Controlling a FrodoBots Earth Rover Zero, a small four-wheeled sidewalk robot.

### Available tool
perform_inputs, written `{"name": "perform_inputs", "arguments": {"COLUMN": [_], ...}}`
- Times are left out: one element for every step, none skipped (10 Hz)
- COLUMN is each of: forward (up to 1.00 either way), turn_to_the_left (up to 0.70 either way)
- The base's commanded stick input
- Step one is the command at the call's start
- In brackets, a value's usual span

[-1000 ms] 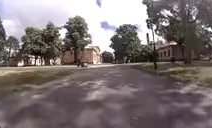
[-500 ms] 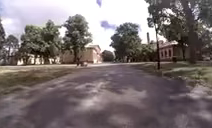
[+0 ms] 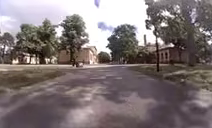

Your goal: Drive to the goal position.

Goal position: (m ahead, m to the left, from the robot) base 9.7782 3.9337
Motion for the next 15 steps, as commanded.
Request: {"name": "perform_inputs", "arguments": {"forward": [0.70, 0.70, 0.70, 0.70, 0.70, 0.70, 0.70, 0.70, 0.70, 0.70, 0.70, 0.70, 0.70, 0.70, 0.70], "turn_to_the_left": [0.00, 0.00, 0.00, 0.00, 0.00, 0.00, 0.00, 0.00, 0.00, 0.00, 0.00, 0.00, -0.02, -0.14, -0.28]}}
